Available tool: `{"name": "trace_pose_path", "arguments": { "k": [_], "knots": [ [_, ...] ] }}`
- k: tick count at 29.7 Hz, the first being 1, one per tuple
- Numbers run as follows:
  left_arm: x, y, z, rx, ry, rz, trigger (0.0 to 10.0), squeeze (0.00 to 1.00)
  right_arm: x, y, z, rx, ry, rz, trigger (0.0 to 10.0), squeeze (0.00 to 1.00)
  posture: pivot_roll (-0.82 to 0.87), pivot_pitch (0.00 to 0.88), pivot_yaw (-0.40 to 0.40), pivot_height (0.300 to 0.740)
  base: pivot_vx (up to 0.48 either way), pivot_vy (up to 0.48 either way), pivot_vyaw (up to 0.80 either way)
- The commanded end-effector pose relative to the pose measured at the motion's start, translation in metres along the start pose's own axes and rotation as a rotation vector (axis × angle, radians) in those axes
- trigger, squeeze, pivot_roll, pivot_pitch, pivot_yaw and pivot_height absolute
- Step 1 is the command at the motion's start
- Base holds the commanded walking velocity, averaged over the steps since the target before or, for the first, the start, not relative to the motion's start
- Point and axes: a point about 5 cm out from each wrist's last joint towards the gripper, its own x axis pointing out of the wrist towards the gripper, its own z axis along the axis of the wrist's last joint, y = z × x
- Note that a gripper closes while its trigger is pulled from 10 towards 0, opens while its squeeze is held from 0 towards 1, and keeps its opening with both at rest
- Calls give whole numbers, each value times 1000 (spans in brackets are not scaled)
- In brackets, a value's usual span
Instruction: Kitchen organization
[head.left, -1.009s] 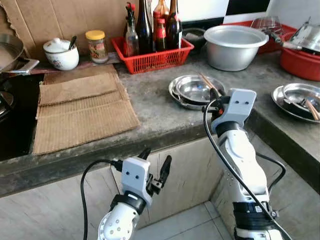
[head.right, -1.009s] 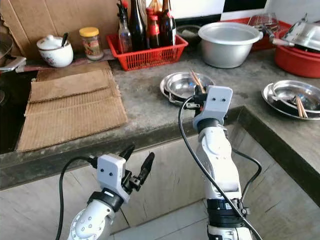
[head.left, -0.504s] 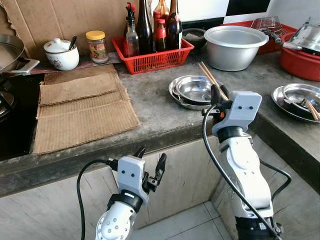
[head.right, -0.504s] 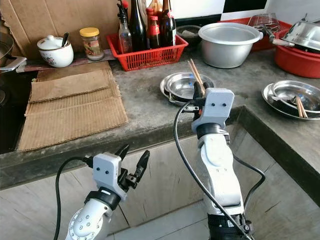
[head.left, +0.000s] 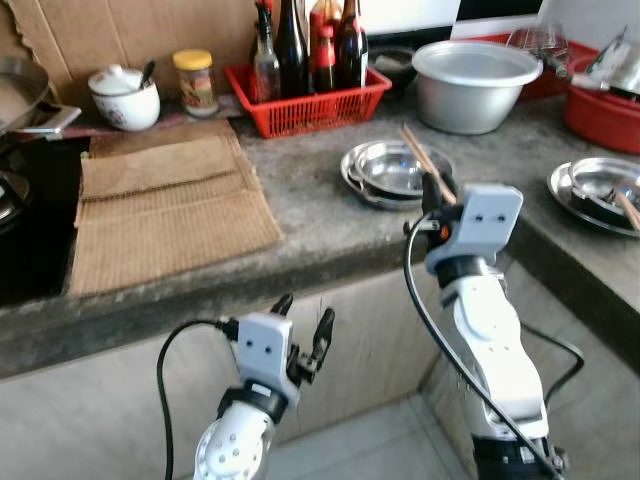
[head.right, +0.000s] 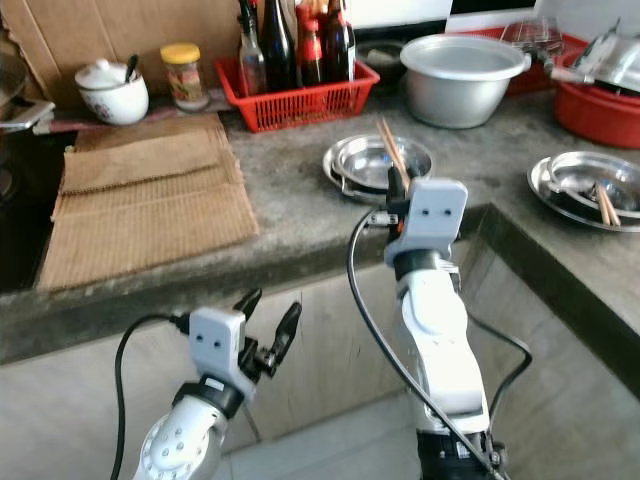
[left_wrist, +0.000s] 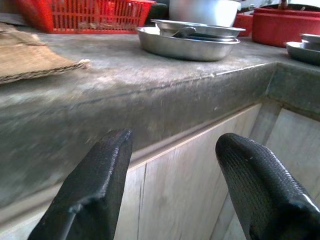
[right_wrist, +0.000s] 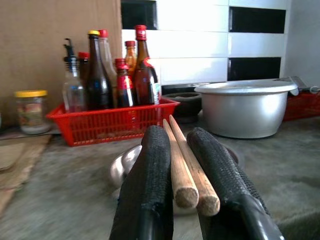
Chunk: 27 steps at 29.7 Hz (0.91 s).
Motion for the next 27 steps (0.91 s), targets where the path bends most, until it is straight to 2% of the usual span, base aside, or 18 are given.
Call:
{"name": "trace_pose_path", "arguments": {
  "k": [1,13,27],
  "knots": [
    [1,-2,-1,2,-1,-8,10000,0,0,1,5,3,-20,8,10000,0,69,64,-36,740,-352,0,0],
    [0,0,0,5,0,-3,10000,0,-1,1,2,-10,-5,-3,10000,0,65,72,-26,740,-355,0,0],
    [0,0,-1,8,3,-5,10000,0,-24,-2,-20,-16,105,8,10000,0,62,75,-23,740,-355,0,0]
  ]
}}
